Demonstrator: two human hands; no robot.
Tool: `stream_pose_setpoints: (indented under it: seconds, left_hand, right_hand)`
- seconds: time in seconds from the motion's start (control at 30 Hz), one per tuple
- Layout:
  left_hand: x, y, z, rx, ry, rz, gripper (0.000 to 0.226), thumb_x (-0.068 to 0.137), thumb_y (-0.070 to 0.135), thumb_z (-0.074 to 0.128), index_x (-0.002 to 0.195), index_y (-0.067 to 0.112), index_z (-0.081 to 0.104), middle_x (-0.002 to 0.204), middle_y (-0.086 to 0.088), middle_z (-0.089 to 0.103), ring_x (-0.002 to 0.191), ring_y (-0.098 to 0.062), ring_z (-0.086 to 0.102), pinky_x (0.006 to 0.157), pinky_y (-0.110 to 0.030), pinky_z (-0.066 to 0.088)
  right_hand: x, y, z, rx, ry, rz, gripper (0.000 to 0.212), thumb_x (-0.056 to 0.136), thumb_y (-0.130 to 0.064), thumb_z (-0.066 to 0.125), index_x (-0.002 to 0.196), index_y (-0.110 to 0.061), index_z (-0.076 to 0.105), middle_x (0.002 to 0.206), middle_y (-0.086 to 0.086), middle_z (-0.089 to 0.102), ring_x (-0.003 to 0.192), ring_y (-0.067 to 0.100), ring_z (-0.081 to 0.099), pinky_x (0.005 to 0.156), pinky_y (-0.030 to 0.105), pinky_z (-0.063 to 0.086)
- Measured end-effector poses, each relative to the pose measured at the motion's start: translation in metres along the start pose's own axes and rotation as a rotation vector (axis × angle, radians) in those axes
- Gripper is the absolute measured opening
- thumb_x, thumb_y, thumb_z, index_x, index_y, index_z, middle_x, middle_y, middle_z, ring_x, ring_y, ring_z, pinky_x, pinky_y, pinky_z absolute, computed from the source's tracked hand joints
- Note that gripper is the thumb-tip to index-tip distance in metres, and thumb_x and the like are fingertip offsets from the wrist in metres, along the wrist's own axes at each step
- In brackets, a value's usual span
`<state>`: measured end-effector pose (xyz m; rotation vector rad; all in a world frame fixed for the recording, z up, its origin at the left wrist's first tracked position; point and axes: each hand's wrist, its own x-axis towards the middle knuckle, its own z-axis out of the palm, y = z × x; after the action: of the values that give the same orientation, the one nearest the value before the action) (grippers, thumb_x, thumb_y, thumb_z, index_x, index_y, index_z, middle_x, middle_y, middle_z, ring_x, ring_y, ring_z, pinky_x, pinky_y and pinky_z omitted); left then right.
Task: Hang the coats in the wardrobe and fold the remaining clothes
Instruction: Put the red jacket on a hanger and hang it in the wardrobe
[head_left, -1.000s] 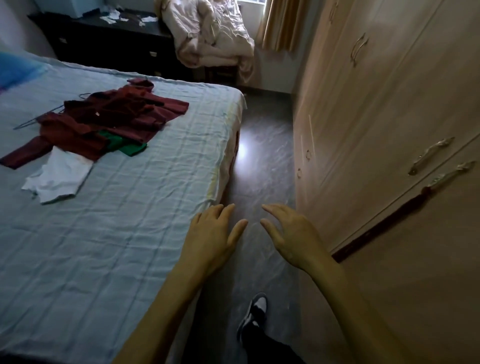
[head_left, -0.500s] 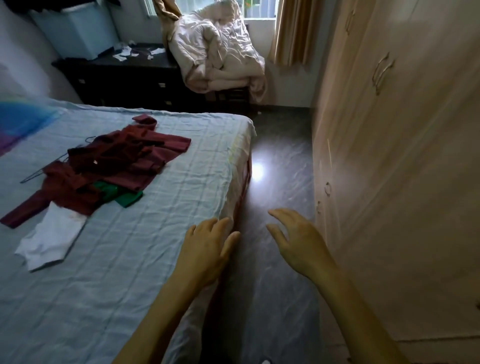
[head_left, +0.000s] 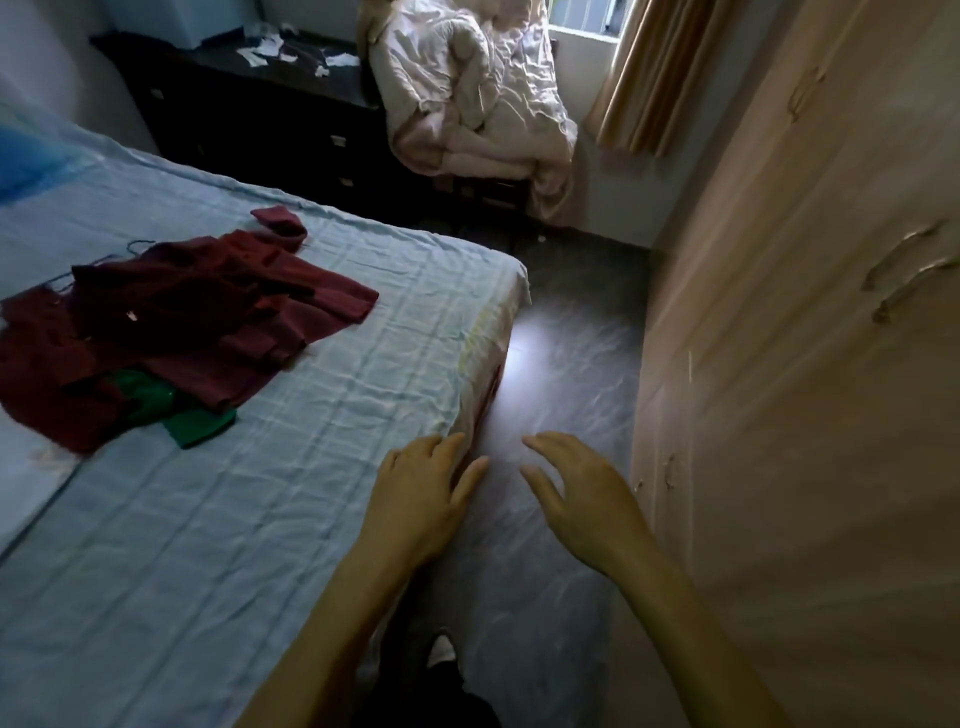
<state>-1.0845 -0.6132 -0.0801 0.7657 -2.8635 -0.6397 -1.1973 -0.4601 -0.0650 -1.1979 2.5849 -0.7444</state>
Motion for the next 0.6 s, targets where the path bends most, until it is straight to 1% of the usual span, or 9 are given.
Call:
stream_pose_setpoints:
  seconds: [0.1,0.23,0.3,0.37,0.43,0.5,0.6]
  left_hand:
    - [0.058,0.0,-0.008,-0.029,0.025,-0.02,0.081,0.08,0.068,0.008,0.126,0.02,0.054,0.124,-0.004,0.059,0.113,-0.022,0.053,0.098,-0.037,0.036]
    - [0.121,-0.002,-0.012,-0.028,0.024,-0.037,0.082,0.08,0.067,0.009,0.132,0.018,0.051,0.128,-0.005,0.057,0.117,-0.022,0.052,0.101,-0.037,0.037]
    - [0.145,-0.006,-0.008,-0.022,0.012,-0.059,0.083,0.08,0.067,0.008,0.134,0.02,0.048,0.133,-0.003,0.055,0.121,-0.02,0.049,0.103,-0.035,0.034]
    - [0.174,-0.008,0.0,-0.018,-0.007,-0.1,0.084,0.079,0.068,0.006,0.136,0.021,0.046,0.135,-0.002,0.052,0.123,-0.019,0.047,0.104,-0.034,0.031]
    - [0.207,-0.008,0.008,-0.018,-0.005,-0.147,0.085,0.078,0.069,0.005,0.137,0.022,0.045,0.137,-0.001,0.051,0.124,-0.018,0.046,0.104,-0.034,0.031]
    - [0.24,-0.008,0.018,-0.001,-0.001,-0.191,0.084,0.08,0.069,0.005,0.137,0.022,0.045,0.137,-0.001,0.051,0.124,-0.018,0.046,0.104,-0.035,0.032]
    - [0.289,-0.004,0.029,0.027,0.025,-0.271,0.082,0.082,0.069,0.007,0.138,0.021,0.044,0.137,-0.001,0.051,0.126,-0.018,0.046,0.105,-0.037,0.034]
  right_hand:
    - [0.057,0.01,-0.011,-0.029,-0.009,-0.032,0.044,0.094,-0.044,0.043,0.129,-0.02,0.056,0.13,-0.001,0.057,0.118,0.016,0.052,0.102,0.031,0.04]
    - [0.126,0.029,-0.024,-0.023,-0.01,-0.048,0.042,0.096,-0.041,0.045,0.131,-0.021,0.055,0.132,-0.002,0.056,0.119,0.013,0.05,0.1,0.02,0.033]
    - [0.154,0.04,-0.025,-0.02,-0.024,-0.057,0.041,0.096,-0.041,0.045,0.131,-0.02,0.054,0.133,-0.001,0.055,0.121,0.014,0.05,0.1,0.019,0.031]
    - [0.186,0.054,-0.024,-0.001,-0.052,-0.054,0.042,0.097,-0.04,0.046,0.132,-0.019,0.054,0.134,-0.001,0.054,0.122,0.015,0.049,0.102,0.022,0.032]
    - [0.222,0.07,-0.021,0.033,-0.08,-0.078,0.043,0.096,-0.041,0.045,0.13,-0.017,0.056,0.132,0.001,0.056,0.12,0.017,0.051,0.102,0.027,0.037]
    - [0.26,0.089,-0.018,0.067,-0.106,-0.116,0.044,0.093,-0.042,0.044,0.127,-0.017,0.057,0.128,0.001,0.058,0.115,0.018,0.054,0.1,0.033,0.043]
    - [0.318,0.117,-0.02,0.098,-0.151,-0.189,0.04,0.094,-0.041,0.047,0.126,-0.02,0.057,0.126,-0.001,0.059,0.112,0.018,0.056,0.096,0.04,0.046]
